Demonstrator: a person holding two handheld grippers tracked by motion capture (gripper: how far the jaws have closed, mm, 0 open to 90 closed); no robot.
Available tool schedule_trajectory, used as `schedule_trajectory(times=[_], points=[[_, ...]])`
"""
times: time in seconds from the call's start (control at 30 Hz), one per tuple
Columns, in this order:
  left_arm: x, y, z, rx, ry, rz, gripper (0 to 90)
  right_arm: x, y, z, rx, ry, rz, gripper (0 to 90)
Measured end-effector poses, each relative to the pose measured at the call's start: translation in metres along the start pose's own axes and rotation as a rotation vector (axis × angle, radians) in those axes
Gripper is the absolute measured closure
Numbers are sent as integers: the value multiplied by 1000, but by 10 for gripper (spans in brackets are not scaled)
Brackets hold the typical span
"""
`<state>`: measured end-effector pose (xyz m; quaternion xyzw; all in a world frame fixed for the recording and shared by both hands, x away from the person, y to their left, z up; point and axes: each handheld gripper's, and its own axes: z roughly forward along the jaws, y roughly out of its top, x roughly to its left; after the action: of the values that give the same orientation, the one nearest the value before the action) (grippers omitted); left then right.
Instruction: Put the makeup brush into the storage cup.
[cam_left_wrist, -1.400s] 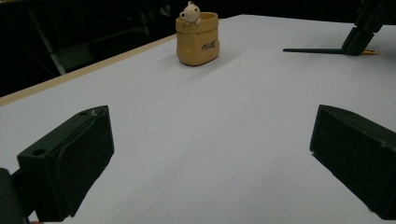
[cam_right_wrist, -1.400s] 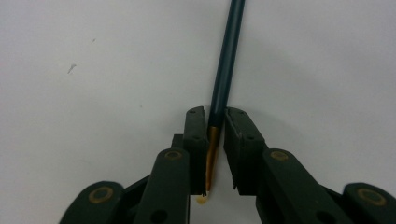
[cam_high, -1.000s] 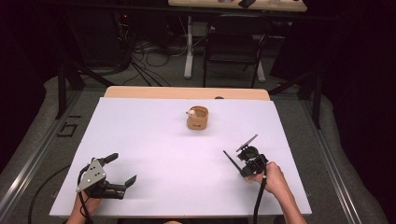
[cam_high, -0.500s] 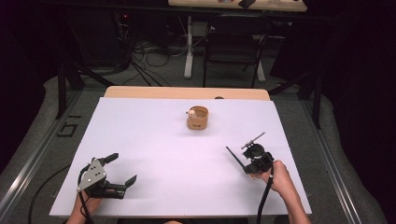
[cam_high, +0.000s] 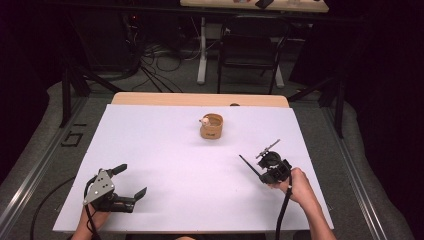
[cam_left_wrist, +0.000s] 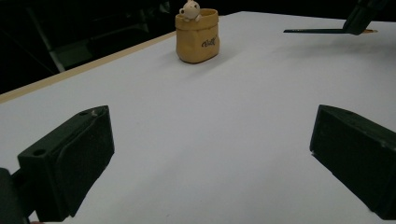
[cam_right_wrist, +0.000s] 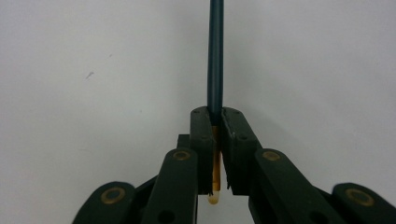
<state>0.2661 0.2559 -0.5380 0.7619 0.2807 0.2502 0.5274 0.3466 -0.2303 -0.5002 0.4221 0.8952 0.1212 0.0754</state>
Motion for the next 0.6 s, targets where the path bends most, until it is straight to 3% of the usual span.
schedule_trajectory(times=[0.07, 0.2, 0.53, 0.6], points=[[0, 0, 0, 0, 0, 0, 0, 1, 1, 0, -5, 2, 2, 840], [0, 0, 0, 0, -3, 2, 0, 7, 8, -3, -14, 2, -41, 841], [-1, 0, 0, 0, -4, 6, 0, 16, 21, -8, -43, -10, -99, 840], [0, 0, 0, 2, -4, 12, 0, 17, 23, -7, -67, -1, -110, 840]])
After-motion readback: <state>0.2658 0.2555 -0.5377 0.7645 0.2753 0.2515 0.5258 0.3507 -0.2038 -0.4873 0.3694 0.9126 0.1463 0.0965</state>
